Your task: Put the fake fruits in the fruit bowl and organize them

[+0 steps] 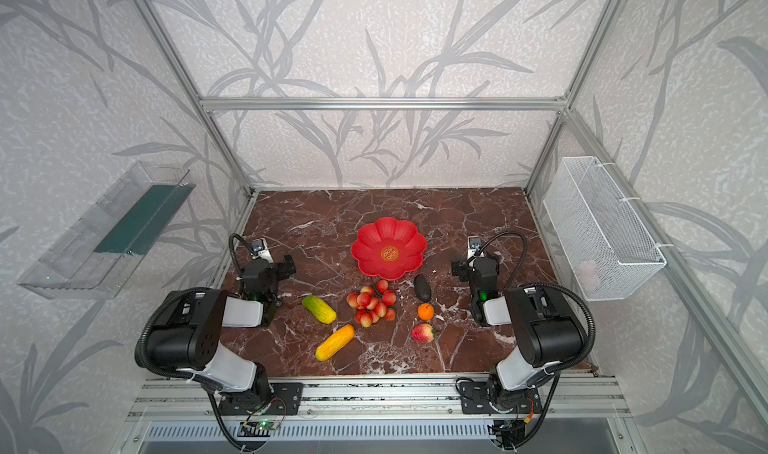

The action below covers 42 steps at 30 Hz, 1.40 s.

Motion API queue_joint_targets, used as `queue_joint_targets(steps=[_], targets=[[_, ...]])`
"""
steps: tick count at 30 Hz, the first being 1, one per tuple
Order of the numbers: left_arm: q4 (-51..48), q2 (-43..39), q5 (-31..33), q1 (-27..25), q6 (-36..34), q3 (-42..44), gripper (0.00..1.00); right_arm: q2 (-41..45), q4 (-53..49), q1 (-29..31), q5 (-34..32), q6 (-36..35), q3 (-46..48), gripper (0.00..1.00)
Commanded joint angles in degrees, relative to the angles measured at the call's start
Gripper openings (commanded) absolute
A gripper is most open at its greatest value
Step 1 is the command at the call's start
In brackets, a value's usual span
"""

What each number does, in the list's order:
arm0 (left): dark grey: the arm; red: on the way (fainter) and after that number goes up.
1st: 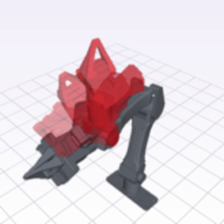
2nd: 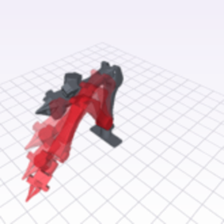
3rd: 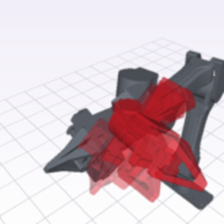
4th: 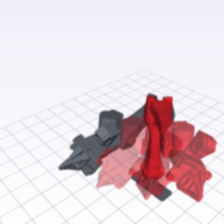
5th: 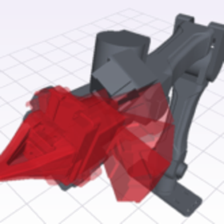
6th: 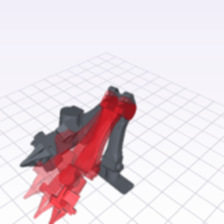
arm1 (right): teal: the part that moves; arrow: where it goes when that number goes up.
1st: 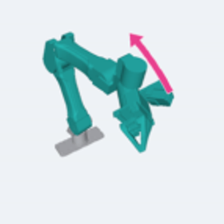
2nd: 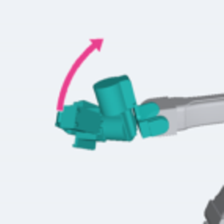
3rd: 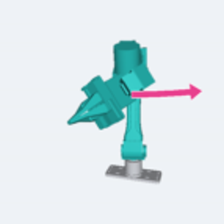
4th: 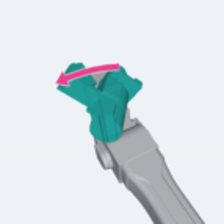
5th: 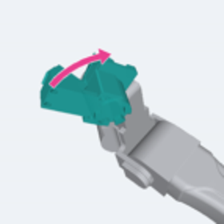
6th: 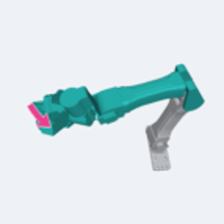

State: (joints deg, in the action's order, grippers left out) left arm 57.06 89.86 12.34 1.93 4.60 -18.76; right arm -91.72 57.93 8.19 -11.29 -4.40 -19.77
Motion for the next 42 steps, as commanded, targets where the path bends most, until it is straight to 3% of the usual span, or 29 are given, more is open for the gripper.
queue_joint_targets(steps=[1,16,20,24,26,28,30,33,35,37,39,42], targets=[[0.3,-0.1,0.4,0.0,-0.4,-1.1,0.99,0.4,0.4,-0.1,0.3,0.3,-0.9,0.99],[1.2,-0.2,-0.5,0.2,-0.3,-0.6,1.00,0.4,0.7,-0.1,0.3,0.3,-0.7,0.99],[9.8,0.2,-1.6,0.2,-0.8,3.8,0.99,-0.1,9.8,-0.1,-0.1,0.2,3.7,0.99],[11.2,0.3,0.1,0.2,-0.1,4.2,0.99,1.1,13.1,0.1,-1.6,0.5,5.8,0.99],[9.0,-2.4,-0.1,0.1,-0.4,4.1,0.99,7.0,4.7,0.5,-2.7,0.4,4.1,0.99],[1.7,-8.5,1.9,-0.2,-0.3,3.1,0.99,15.7,-14.7,0.7,-6.0,2.7,-2.0,0.99],[-12.9,-16.6,7.4,-1.4,1.0,-0.8,0.99,21.3,-35.4,0.4,-7.7,10.7,-10.8,0.99],[-39.4,-26.0,12.1,-1.2,15.8,-11.2,0.99,24.1,-49.8,0.2,-0.8,20.0,-19.1,0.99],[-42.3,-28.7,13.2,-1.2,25.5,-13.0,0.99,25.1,-55.2,-0.6,7.0,22.1,-21.3,0.99],[-43.0,-32.5,6.9,-0.6,27.4,-12.6,0.99,26.8,-57.3,-0.6,14.5,20.9,-20.8,1.00],[-46.1,-35.7,1.9,-0.4,28.1,-12.9,0.98,28.6,-63.3,0.4,18.0,22.0,-21.6,0.94],[-60.6,-38.6,-2.7,-0.3,29.3,-17.5,0.96,31.1,-77.9,7.1,12.8,20.9,-23.8,0.92]])
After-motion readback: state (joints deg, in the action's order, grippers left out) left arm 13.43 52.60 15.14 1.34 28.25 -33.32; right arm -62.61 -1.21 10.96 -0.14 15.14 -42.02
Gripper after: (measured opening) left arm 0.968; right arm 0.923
